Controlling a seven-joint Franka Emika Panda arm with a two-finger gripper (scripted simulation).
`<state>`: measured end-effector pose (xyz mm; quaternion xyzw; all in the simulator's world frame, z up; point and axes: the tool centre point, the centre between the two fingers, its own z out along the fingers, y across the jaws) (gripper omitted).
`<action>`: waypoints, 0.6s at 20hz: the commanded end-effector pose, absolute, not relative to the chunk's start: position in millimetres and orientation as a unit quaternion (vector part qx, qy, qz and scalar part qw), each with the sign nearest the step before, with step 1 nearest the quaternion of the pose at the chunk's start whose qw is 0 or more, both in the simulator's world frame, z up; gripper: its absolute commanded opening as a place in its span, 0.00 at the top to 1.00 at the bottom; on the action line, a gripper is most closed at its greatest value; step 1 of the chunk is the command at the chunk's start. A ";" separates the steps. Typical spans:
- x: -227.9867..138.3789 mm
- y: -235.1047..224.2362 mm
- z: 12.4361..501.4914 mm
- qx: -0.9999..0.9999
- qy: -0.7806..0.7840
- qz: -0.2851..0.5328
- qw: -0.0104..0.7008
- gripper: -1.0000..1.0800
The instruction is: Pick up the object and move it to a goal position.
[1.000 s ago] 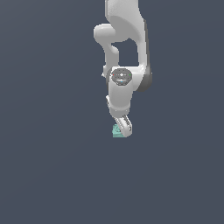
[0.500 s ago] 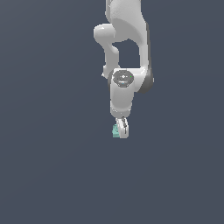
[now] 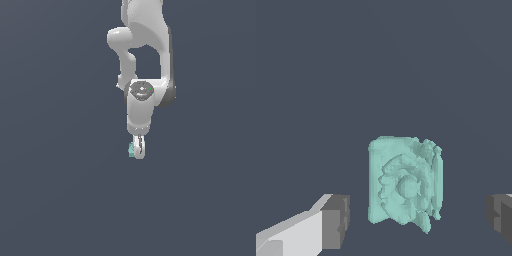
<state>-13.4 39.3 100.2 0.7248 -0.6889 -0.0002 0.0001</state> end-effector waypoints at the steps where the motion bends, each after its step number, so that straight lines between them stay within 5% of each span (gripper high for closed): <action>1: -13.3 39.4 99.9 0.721 -0.693 0.000 0.000 0.04; 12: -14.4 39.0 70.4 0.721 -0.693 0.000 0.000 0.04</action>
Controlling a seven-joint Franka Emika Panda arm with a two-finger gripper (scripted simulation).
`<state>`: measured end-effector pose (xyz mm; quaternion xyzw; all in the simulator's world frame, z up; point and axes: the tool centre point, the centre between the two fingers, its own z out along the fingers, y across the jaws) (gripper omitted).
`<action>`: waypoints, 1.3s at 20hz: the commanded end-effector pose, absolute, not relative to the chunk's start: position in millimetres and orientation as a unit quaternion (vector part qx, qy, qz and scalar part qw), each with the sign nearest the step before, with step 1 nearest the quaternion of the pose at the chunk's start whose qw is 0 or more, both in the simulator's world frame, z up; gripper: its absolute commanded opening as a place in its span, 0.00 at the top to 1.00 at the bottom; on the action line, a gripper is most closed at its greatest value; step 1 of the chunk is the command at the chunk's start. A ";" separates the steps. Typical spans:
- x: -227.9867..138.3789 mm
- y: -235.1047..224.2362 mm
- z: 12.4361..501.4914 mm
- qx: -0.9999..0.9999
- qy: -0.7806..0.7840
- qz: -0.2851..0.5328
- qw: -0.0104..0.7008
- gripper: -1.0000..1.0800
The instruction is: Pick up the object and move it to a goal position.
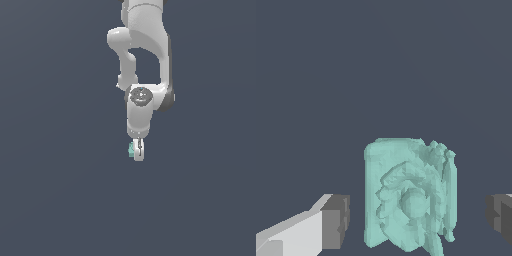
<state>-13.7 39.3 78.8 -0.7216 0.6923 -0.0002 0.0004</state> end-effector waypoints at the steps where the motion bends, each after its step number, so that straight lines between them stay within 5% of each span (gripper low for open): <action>1: -14.5 39.3 65.2 -0.721 0.693 0.000 0.000 0.04; 8: -13.6 39.2 49.8 -0.721 0.693 0.000 0.000 0.04; 9: -13.6 39.2 49.8 -0.721 0.693 0.000 0.000 1.00; 26: -7.9 57.2 53.8 -0.721 0.693 -0.001 0.001 1.00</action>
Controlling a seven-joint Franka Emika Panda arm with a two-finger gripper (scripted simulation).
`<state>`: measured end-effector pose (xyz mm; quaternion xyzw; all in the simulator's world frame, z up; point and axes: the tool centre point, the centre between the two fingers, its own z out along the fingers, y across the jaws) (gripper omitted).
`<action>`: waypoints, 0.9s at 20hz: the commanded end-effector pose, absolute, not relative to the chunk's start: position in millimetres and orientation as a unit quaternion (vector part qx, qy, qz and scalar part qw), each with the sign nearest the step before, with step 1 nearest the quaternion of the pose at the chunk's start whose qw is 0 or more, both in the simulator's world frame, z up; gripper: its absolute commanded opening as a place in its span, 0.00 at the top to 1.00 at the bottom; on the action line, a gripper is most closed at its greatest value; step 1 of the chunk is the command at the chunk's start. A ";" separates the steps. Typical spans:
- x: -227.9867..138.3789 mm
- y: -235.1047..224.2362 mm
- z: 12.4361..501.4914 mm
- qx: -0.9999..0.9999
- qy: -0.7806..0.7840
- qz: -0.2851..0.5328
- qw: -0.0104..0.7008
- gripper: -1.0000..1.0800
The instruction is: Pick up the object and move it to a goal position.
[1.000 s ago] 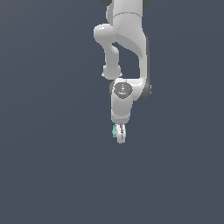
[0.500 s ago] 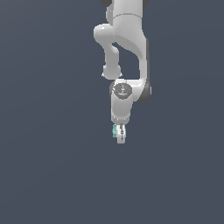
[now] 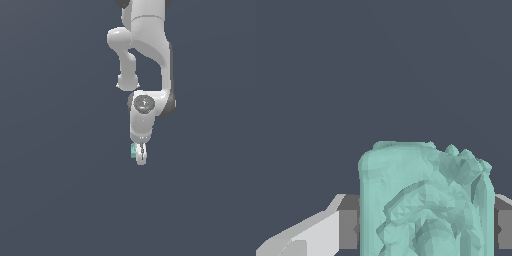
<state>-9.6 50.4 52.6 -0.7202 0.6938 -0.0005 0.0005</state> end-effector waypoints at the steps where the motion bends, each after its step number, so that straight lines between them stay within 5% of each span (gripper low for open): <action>1: -6.4 62.7 54.7 -0.721 0.693 -0.001 0.001 1.00; 18: 29.2 175.8 72.1 -0.721 0.693 0.000 0.000 1.00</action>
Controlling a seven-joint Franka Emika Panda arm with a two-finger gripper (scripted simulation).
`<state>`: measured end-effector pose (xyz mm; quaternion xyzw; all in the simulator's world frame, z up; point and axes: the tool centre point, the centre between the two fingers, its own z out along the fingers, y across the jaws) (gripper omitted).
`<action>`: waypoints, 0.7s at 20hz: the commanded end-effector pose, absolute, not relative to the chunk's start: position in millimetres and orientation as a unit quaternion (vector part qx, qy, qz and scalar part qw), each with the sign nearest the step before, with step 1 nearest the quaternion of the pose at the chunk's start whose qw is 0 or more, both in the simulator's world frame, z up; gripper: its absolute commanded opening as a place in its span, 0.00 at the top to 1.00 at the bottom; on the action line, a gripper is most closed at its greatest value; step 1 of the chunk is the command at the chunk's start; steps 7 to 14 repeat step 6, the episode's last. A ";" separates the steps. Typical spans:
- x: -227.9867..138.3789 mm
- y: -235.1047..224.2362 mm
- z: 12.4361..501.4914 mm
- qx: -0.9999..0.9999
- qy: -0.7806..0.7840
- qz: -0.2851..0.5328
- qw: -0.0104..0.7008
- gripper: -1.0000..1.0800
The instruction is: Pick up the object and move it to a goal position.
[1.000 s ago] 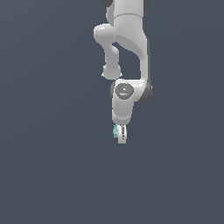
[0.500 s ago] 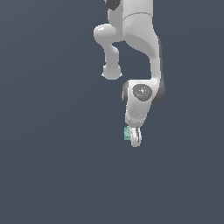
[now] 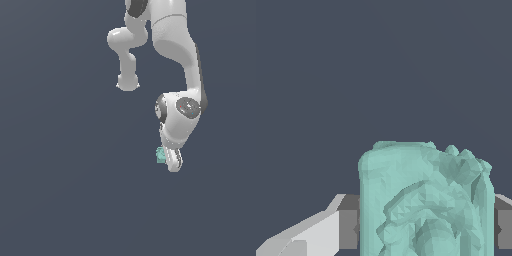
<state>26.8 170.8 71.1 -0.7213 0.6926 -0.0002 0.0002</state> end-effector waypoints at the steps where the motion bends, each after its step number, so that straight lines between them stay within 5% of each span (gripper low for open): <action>1: 30.1 178.1 72.5 -0.721 0.693 0.000 0.000 1.00; 14: 32.4 183.0 72.9 -0.721 0.693 0.000 0.000 1.00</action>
